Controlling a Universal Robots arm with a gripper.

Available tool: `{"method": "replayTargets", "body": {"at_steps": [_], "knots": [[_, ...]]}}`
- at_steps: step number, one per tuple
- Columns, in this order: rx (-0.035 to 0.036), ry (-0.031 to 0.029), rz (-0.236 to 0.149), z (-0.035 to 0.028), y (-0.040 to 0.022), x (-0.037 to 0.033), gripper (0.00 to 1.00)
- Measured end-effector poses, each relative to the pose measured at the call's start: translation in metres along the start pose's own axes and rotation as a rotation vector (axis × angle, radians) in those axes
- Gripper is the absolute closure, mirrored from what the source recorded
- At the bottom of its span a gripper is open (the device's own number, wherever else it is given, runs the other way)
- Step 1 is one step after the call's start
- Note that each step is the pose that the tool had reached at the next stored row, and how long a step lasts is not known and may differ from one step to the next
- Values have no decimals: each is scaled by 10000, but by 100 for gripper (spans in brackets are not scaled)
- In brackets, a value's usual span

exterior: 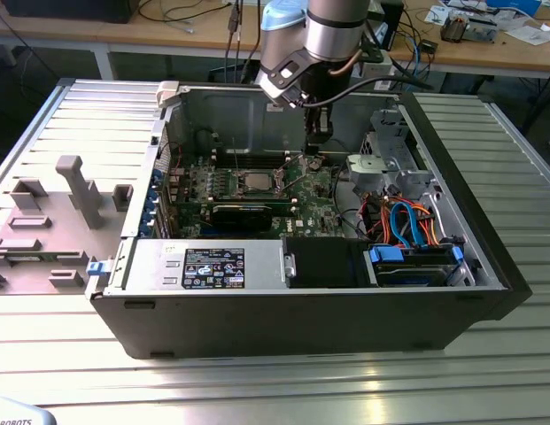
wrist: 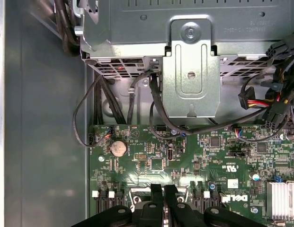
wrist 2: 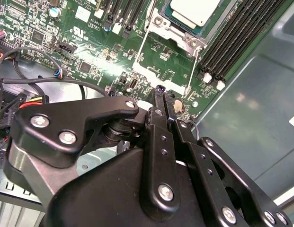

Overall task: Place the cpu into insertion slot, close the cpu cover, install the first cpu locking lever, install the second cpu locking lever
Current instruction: 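Close the cpu cover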

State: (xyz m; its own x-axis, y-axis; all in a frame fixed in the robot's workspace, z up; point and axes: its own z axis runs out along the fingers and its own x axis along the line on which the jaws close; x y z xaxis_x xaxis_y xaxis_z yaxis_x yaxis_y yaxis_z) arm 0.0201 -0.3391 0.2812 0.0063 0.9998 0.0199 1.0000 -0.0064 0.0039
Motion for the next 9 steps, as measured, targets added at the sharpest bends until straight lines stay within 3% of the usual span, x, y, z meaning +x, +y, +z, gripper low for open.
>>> {"method": "replayTargets", "body": {"at_steps": [9], "knots": [[-1, 1, 0, 2, 17, 0, 84]]}}
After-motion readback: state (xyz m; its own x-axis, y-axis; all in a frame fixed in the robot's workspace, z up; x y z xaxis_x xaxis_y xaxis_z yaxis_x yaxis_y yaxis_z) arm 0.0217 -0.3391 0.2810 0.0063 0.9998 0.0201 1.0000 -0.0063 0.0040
